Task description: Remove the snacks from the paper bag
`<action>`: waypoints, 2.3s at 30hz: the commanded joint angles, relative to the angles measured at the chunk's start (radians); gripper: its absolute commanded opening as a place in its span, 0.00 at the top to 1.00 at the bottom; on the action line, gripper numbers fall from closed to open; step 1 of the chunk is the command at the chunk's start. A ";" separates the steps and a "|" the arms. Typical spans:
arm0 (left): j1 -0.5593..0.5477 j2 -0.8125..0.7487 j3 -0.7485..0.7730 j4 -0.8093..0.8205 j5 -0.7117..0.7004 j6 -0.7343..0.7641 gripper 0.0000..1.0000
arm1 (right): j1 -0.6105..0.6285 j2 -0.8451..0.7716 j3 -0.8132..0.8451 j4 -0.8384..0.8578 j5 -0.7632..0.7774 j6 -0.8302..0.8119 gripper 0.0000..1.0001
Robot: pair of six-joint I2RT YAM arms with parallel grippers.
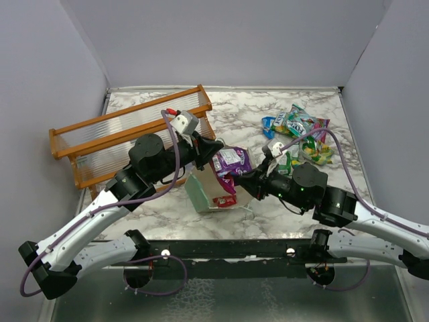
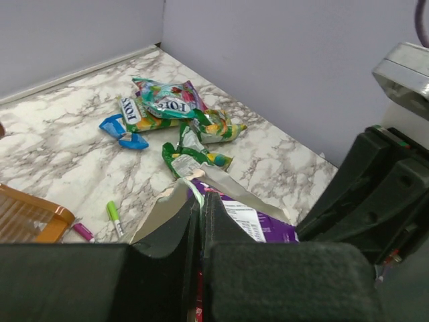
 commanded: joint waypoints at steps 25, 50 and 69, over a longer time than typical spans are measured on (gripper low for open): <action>-0.001 -0.070 0.091 -0.053 -0.202 0.083 1.00 | -0.054 0.194 0.360 -0.316 0.725 -0.152 0.93; -0.001 0.068 -0.070 0.112 0.715 -0.050 1.00 | -0.698 0.467 0.085 -0.011 -0.308 -0.086 0.27; 0.001 -0.006 -0.080 -0.232 0.503 -0.072 1.00 | -0.698 0.014 -0.130 0.054 -0.643 -0.113 0.19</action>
